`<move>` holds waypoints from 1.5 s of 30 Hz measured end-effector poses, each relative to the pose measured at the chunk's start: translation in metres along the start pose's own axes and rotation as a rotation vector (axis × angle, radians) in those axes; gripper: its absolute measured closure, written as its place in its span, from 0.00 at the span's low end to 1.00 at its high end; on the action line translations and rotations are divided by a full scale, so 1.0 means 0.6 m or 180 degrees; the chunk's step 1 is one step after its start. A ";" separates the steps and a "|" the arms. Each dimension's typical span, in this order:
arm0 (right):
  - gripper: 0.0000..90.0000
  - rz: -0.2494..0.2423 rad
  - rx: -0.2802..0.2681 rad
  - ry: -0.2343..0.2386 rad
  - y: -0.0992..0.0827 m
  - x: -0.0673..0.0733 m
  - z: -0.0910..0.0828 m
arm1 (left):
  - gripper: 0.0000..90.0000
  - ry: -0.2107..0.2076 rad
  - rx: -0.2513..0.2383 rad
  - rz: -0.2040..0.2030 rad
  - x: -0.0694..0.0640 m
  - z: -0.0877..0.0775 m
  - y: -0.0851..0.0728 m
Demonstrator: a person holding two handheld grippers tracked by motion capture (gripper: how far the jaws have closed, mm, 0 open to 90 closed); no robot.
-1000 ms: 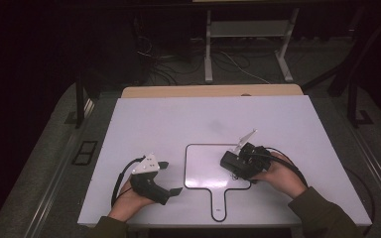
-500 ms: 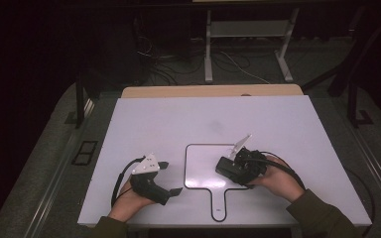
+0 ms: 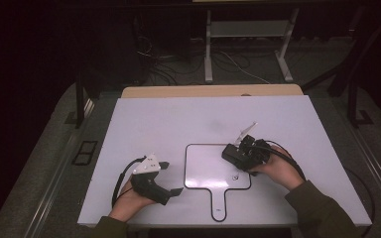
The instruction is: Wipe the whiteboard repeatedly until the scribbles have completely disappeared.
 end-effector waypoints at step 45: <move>0.43 0.0229 -0.0071 -0.0141 0.089 -0.044 0.035 | 0.00 -0.0007 -0.0016 -0.0013 0.002 -0.001 -0.002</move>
Point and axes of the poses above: each handheld gripper's, and its own axes: z roughly forward along the jaws, y roughly out of its top, x roughly to its left, the point moved 4 cm from there along z, roughly forward along the jaws, and after that the axes turned 13 degrees about z, right-handed, at the moved point
